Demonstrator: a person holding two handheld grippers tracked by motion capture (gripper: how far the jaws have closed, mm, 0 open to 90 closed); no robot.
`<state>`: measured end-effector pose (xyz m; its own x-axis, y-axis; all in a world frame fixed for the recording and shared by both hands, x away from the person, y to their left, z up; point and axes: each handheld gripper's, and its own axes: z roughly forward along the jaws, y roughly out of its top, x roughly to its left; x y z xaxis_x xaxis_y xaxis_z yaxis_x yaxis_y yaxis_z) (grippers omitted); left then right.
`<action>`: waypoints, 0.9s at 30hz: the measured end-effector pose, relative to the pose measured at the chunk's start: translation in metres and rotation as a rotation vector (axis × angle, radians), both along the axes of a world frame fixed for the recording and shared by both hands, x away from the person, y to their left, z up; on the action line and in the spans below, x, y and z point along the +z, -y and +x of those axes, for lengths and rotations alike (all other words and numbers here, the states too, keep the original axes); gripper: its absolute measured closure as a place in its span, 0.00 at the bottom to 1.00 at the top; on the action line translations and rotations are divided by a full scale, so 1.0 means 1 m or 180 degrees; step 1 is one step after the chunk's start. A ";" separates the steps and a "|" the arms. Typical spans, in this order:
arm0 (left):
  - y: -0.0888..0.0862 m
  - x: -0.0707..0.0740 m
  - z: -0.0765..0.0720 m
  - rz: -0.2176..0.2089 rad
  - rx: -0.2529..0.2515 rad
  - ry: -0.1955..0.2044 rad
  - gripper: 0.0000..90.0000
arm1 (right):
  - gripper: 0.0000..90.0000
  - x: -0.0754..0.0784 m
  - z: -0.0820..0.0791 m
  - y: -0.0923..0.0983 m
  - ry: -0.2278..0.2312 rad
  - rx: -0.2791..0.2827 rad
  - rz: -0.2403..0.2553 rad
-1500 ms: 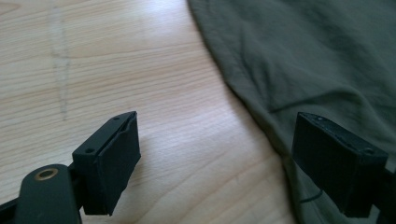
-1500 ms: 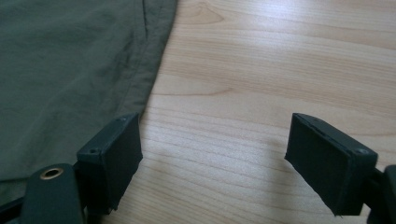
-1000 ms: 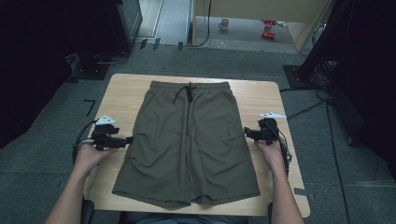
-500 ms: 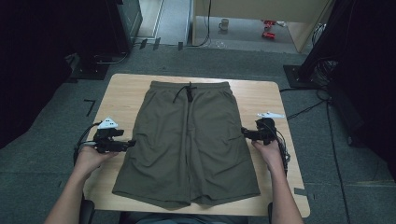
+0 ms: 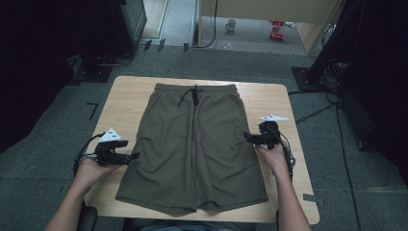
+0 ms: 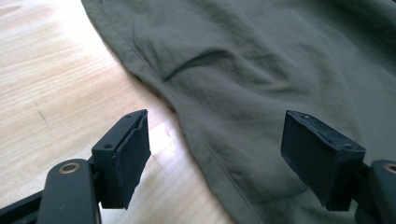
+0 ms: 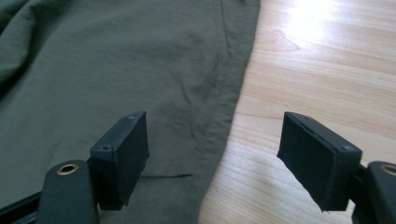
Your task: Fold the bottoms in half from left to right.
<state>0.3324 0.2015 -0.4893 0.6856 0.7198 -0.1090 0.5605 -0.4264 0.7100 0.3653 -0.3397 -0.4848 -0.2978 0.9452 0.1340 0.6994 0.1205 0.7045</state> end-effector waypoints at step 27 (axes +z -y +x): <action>0.005 -0.018 -0.040 0.0160 -0.0358 0.0190 0.39 | 0.28 0.009 0.004 -0.031 0.0146 0.0167 -0.0061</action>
